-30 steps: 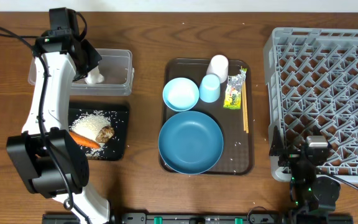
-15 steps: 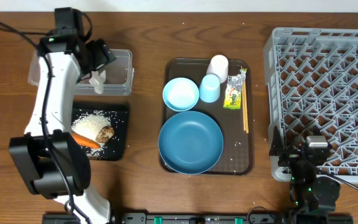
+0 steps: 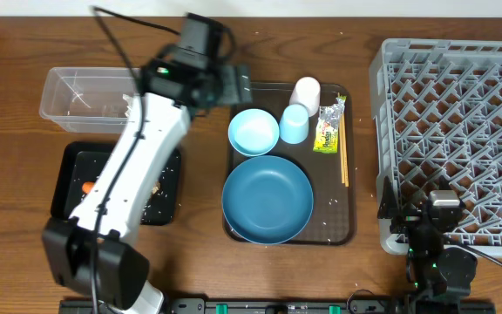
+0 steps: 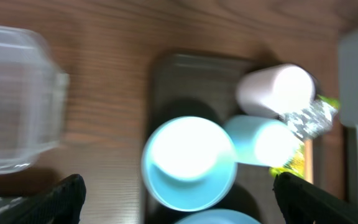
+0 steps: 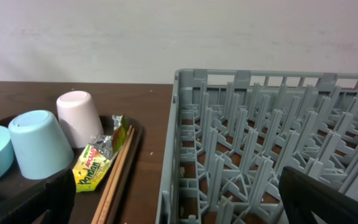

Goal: Sort waste into correct bins and load items into the dishwasher rack
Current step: 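Move the left gripper back to the snack wrapper on the brown tray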

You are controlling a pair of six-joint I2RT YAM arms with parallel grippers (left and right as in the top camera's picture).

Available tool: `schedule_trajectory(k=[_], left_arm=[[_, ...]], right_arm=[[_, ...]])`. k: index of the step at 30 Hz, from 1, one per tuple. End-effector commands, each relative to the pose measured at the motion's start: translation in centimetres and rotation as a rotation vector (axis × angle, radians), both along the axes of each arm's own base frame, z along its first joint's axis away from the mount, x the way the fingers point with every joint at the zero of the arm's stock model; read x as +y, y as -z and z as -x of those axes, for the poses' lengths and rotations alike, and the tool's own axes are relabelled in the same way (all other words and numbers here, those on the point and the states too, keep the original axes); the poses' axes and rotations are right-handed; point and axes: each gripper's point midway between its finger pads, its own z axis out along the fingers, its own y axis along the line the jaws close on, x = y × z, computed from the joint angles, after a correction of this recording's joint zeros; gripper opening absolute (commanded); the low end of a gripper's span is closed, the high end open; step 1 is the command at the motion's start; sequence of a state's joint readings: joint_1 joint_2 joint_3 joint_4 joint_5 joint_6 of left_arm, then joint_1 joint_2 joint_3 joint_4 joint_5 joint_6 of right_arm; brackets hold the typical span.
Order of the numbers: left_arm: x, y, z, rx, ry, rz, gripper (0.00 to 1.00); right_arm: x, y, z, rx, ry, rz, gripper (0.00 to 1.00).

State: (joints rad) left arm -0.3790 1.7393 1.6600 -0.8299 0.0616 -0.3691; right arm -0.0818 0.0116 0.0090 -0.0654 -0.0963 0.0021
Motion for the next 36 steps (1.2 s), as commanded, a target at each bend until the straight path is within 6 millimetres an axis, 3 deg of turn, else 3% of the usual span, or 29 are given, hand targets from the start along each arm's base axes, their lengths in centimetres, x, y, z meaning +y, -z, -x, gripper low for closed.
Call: schedule_trajectory(k=[1,10,16,27,36], left_arm=[[-3.6,1.2,0.4,0.007,0.076,-0.005,0.98],[-13.0,4.0,0.6,-0.082,0.315,-0.012,0.98],[-17.3,5.4,0.9,-0.159,0.473,-0.044,0.98],[-19.1,7.8,0.5,-0.185,0.552,-0.078,0.97],[-20.7,7.1,0.3,-0.251,0.597,-0.073,0.95]], right_arm=[[-0.4,0.1,0.0,-0.001,0.013,0.015,0.99],[-0.4,0.1,0.0,-0.001,0.013,0.015,0.99],[-0.4,0.1,0.0,-0.001,0.014,0.015,0.99],[-0.4,0.1,0.0,-0.001,0.013,0.015,0.99],[-0.4,0.1,0.0,0.000,0.014,0.015,0.99]])
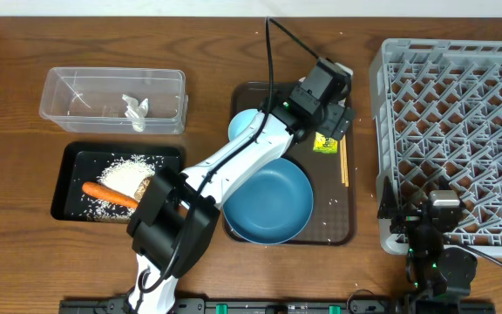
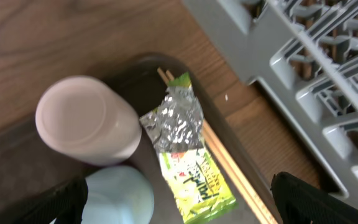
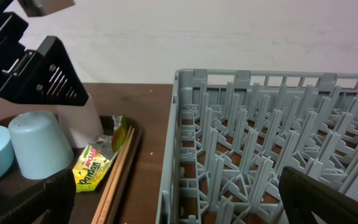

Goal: Sort waste into correct bins and load items into the dishwasher rack
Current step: 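Move the left gripper back to the snack wrapper on the brown tray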

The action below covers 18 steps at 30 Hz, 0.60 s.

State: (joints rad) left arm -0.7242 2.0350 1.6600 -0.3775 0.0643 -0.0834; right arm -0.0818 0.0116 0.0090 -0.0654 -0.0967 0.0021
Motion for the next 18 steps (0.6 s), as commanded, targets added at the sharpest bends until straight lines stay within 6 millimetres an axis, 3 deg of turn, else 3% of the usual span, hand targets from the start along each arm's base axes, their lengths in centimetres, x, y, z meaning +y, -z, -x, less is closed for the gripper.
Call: schedule_trajectory(k=[1,8,18], left_arm=[[-0.8,-0.5,0.1,-0.028,0.028,-0.001,0.95],[-1.9,-0.1,0.2,-0.041,0.042,0.012,0.95],[-2.7,2.7,-0.3,-0.024,0.051,0.007,0.95]], right_arm=[[-0.4,0.1,0.0,0.000,0.014,0.015,0.99],[-0.4,0.1,0.0,0.000,0.014,0.015,0.99],[-0.4,0.1,0.0,0.000,0.014,0.015,0.99]])
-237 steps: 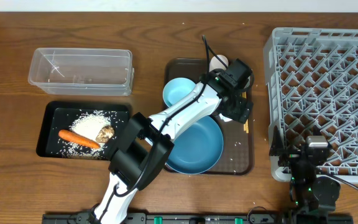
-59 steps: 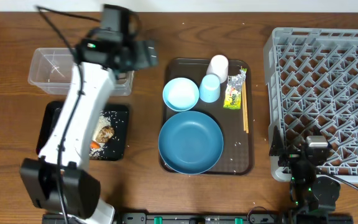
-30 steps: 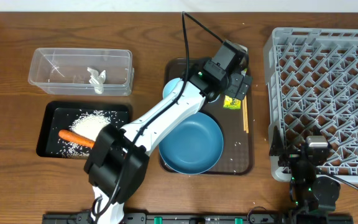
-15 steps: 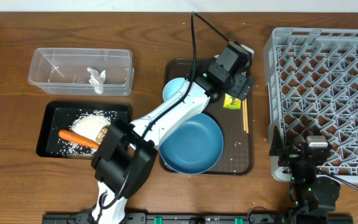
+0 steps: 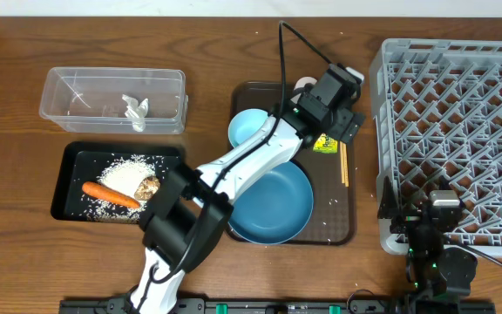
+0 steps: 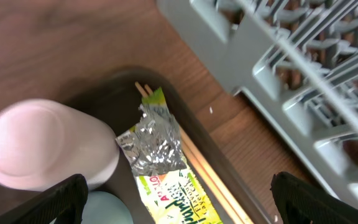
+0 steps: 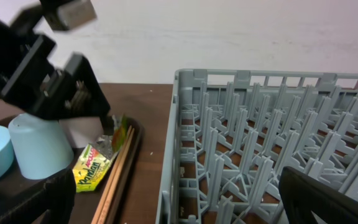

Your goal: Sort waste into correct bins and load items into the dishwasher rack

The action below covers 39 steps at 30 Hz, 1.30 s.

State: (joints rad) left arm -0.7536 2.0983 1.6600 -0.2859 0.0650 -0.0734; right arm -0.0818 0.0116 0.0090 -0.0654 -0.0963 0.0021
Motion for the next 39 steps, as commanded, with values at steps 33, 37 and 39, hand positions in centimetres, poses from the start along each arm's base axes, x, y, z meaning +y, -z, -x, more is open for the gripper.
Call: schedule_trajectory(k=[33,37,39], left_arm=[[-2.7,6.2,-0.6,0.033,0.059,0.027,0.95],[-3.0,5.9,-0.9,0.015,0.059,0.043,0.94],[-3.2,5.7,-1.0,0.015,0.050,0.058,0.94]], right_arm=[[-0.4,0.1,0.0,0.000,0.013,0.015,0.99],[-0.4,0.1,0.0,0.000,0.014,0.015,0.99],[-0.4,0.1,0.0,0.000,0.014,0.015,0.99]])
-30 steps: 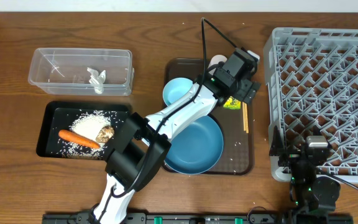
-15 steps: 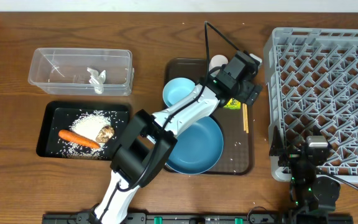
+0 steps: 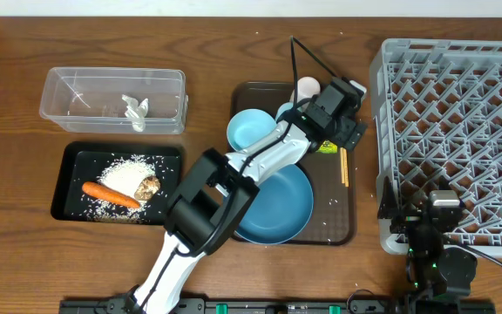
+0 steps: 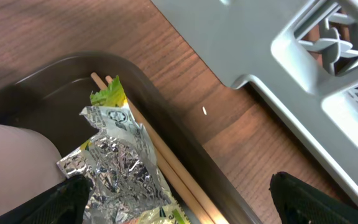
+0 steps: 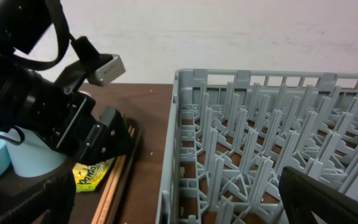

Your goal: Sort waste into correct bins and load items into the dishwasher rack

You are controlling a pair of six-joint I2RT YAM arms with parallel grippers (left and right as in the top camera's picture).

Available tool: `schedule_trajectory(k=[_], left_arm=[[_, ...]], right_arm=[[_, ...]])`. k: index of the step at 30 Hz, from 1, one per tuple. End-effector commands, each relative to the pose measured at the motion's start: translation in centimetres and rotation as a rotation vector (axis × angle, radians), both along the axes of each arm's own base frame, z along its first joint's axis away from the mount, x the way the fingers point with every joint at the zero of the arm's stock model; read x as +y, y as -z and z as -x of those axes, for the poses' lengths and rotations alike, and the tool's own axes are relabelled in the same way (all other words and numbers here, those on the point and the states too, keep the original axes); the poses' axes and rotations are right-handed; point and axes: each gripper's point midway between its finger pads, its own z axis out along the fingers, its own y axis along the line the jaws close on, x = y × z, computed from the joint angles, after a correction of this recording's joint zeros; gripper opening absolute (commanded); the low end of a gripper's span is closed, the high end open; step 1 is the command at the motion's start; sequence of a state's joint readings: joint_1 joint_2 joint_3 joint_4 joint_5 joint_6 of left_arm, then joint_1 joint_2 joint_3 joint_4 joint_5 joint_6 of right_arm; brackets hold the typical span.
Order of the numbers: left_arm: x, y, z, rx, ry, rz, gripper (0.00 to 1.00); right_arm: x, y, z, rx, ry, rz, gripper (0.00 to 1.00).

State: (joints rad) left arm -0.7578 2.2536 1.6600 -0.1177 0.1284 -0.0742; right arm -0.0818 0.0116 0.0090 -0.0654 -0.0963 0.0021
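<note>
On the brown tray (image 3: 338,222) lie a yellow-green foil snack wrapper (image 4: 126,162) and a pair of wooden chopsticks (image 4: 160,155) along its right rim. My left gripper (image 4: 179,208) hangs open low over them, fingers straddling the wrapper and chopsticks, beside the pink cup (image 4: 11,162). The overhead view shows the left gripper (image 3: 342,131) covering most of the wrapper (image 3: 327,146). A large blue plate (image 3: 273,205), a light blue bowl (image 3: 251,129) and a blue cup (image 5: 23,155) share the tray. My right gripper (image 5: 179,205) rests open at the near corner of the grey dishwasher rack (image 3: 460,131).
A clear bin (image 3: 111,98) holding a crumpled scrap stands at the back left. In front of it is a black bin (image 3: 116,183) with rice, a carrot and a brown lump. The rack's wall (image 4: 303,74) stands close to the tray's right edge.
My left gripper has dropped lower and shifted slightly right over the wrapper's torn foil end and the chopsticks. It stays open. The right arm has not moved.
My left gripper was first open near the clear bin, looking at the tray from the left. Then it was over the cups and wrapper at the tray's back right. It has come down closer to the wrapper at each moment since. The right gripper stayed by the rack.
</note>
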Motion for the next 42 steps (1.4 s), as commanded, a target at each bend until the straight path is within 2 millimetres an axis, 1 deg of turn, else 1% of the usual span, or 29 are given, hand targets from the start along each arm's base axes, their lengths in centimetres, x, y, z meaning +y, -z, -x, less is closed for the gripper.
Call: schedule_trajectory(k=[1,3,11,18,21,23,26,32,37,38,42], left_arm=[[-0.6,-0.3,-0.1,-0.007,-0.002,0.023,0.92],[-0.8,-0.3,-0.1,-0.010,0.001,0.026,0.89],[-1.3,-0.1,0.4,-0.008,0.012,0.024,0.87],[-1.3,1.2,0.6,0.006,0.015,0.010,0.85],[-1.4,1.8,0.6,0.009,0.015,0.006,0.79],[-1.4,2.0,0.6,0.012,0.015,0.004,0.77],[-1.4,1.8,0.5,0.006,0.014,0.009,0.75],[-1.7,1.3,0.0,-0.021,0.007,0.024,0.64],[-1.7,1.2,-0.1,-0.023,0.007,0.027,0.60],[-1.7,1.2,-0.1,-0.023,0.007,0.027,0.56],[-1.7,1.2,-0.1,-0.023,0.007,0.027,0.46]], right_arm=[[-0.4,0.1,0.0,0.000,0.014,0.015,0.99],[-0.4,0.1,0.0,0.000,0.013,0.015,0.99],[-0.4,0.1,0.0,0.000,0.014,0.015,0.99],[-0.4,0.1,0.0,0.000,0.013,0.015,0.99],[-0.4,0.1,0.0,0.000,0.013,0.015,0.99],[-0.4,0.1,0.0,0.000,0.013,0.015,0.99],[-0.4,0.1,0.0,0.000,0.013,0.015,0.99],[-0.4,0.1,0.0,0.000,0.013,0.015,0.99],[-0.4,0.1,0.0,0.000,0.013,0.015,0.99],[-0.4,0.1,0.0,0.000,0.014,0.015,0.99],[-0.4,0.1,0.0,0.000,0.013,0.015,0.99]])
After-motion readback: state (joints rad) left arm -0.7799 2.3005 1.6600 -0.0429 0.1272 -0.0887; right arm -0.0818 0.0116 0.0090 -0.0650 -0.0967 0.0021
